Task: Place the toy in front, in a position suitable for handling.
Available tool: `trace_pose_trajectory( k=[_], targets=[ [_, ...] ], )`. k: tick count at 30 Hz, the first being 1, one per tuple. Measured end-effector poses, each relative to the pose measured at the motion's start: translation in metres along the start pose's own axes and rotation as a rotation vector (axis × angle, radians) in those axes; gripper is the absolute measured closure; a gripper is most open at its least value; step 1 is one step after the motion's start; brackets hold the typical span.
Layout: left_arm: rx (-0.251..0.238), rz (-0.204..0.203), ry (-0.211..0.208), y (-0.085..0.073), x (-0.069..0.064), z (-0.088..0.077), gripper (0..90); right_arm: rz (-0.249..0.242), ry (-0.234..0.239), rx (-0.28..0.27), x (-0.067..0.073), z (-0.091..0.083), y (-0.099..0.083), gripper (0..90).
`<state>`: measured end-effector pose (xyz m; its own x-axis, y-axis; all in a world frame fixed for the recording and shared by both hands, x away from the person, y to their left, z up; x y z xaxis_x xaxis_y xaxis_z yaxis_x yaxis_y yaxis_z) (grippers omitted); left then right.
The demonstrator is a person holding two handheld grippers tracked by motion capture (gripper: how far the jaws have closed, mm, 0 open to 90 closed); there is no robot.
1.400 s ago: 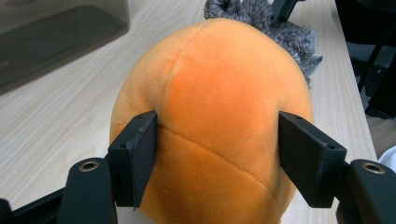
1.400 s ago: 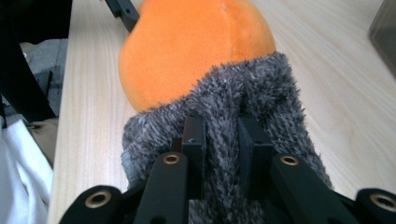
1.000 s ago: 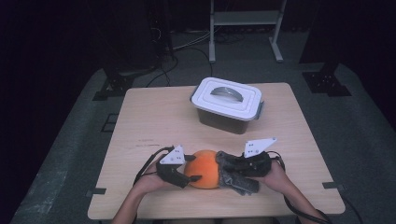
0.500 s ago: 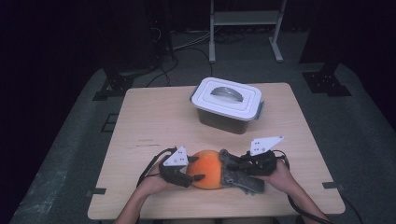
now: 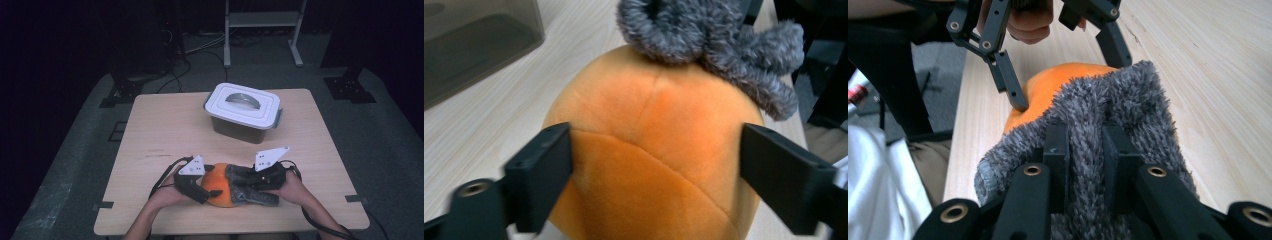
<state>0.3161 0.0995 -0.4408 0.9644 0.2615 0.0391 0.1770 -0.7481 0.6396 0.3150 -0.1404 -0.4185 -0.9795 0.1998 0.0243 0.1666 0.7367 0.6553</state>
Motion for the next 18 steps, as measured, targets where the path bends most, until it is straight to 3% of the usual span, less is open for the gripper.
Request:
trace_pose_trajectory(
  k=[4,8,11,14,16,18],
  targets=[
    [-0.015,0.007,0.045,-0.001,0.000,-0.003,37.0,0.037,-0.014,-0.015,-0.007,-0.004,-0.007,75.0],
    [-0.041,-0.014,0.080,-0.003,0.003,-0.005,42.9,0.099,-0.018,-0.017,-0.017,-0.006,-0.023,75.0],
    [-0.071,-0.054,0.115,-0.002,0.006,-0.006,44.3,0.127,-0.033,-0.023,-0.021,-0.011,-0.026,75.0],
    [-0.084,-0.073,0.150,0.001,0.006,-0.004,44.5,0.111,-0.046,-0.039,-0.022,-0.015,-0.018,75.1],
    [-0.086,-0.075,0.133,0.001,0.006,-0.003,43.8,0.097,-0.043,-0.060,-0.022,-0.015,-0.008,75.0],
    [-0.086,-0.075,0.116,0.000,0.005,-0.004,41.9,0.076,-0.052,-0.046,-0.022,-0.011,-0.001,75.0]
  ],
)
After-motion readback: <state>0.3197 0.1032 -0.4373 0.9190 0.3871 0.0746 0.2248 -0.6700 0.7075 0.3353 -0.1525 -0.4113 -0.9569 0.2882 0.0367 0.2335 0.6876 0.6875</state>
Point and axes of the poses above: each handheld gripper's, and its own axes: z roughly forward along the jaws, y roughly out of its top, x roughly to its left, the point moved 2 cm from there along z, roughly forward along the jaws, and after that the axes turned 15 degrees about x, right-handed, at the moved point
